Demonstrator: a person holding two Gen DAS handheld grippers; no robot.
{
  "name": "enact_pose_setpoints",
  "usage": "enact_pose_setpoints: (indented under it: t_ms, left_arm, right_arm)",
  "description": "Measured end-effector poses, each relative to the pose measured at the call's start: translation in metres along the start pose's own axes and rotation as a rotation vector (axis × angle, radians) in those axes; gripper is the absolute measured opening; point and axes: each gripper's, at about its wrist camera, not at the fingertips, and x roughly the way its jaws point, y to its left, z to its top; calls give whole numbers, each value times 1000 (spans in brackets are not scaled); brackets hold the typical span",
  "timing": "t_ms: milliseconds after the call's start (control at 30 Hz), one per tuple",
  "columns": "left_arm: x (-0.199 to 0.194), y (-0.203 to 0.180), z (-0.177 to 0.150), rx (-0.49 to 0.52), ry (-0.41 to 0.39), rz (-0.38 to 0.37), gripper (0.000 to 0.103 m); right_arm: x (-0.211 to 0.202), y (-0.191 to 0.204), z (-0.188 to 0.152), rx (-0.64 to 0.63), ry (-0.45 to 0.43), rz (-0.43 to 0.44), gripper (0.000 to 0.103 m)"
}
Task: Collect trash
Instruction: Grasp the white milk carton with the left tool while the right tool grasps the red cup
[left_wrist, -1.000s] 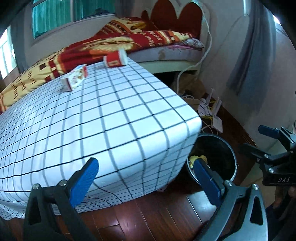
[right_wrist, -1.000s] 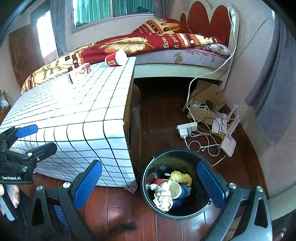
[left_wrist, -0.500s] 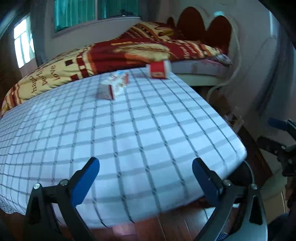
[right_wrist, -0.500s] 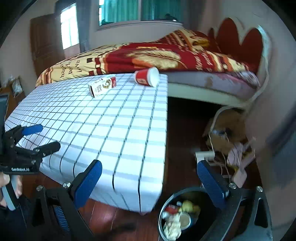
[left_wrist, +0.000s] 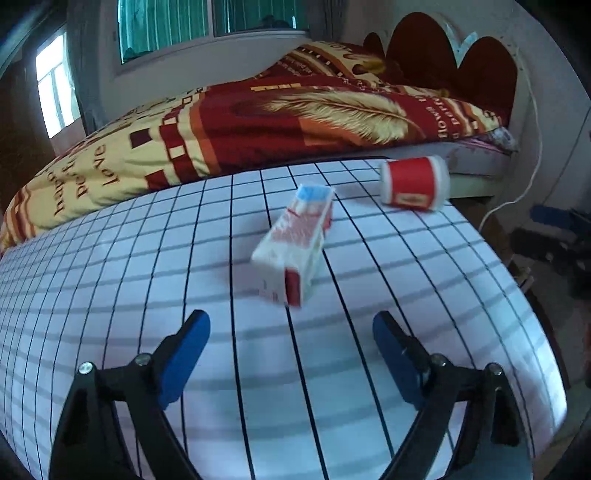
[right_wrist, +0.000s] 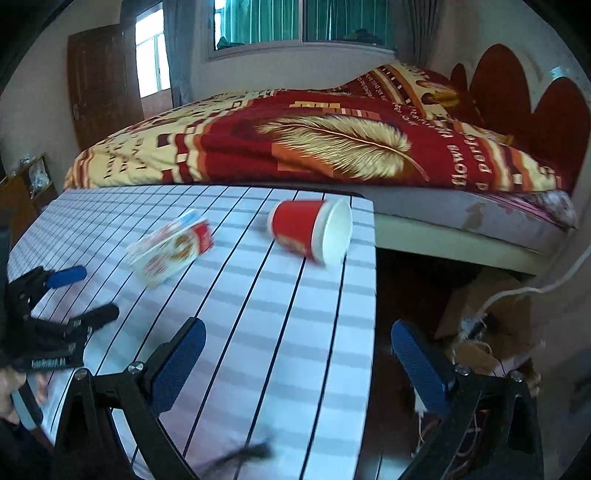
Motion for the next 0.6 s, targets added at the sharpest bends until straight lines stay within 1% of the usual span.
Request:
enact_pose_setpoints:
  t_ms: [33,133,200,267,300,367,400,467,500,533,567,600]
  left_arm:
    - [12,3,5,-8,11,-6,89]
    - [31,11,14,-37,30,-18,87]
    - [38,14,19,-51,29,-29,85]
    - [45,15,23,-53,32,-39,82]
    - [48,15,26,-52,31,-44,81]
    - [52,14,29,-48,33,-54,78]
    - [54,14,31,-48,35,-59,76]
    - [58,13,32,-50,45,-71,72]
    - [60,12,32,-49,51,-77,68]
    - [62,12,32,-49,59,-80,64]
    - [62,11,32,-49,63,-84,62]
    - [63,11,32,-52,67,-89,56]
  right_arm:
    - [12,-2,7,0,5,1,100]
    - [53,-10,26,5,37,5,95]
    - [73,-15,33,18,54,16,91]
    - [94,-20,38,40,75,30,83]
    - [101,-21,39,48,84,39,81]
    - [112,-21,41,57,94,52,73]
    - [115,-21,42,58,96,59,71]
    - [119,-17,43,53,96,80,62]
    - [121,-14,44,49,97,84,59]
    - [122,-11,43,41,102,85,53]
    - [122,-8,43,35,103,89,43]
    - [122,-7,44,31,103,90,37]
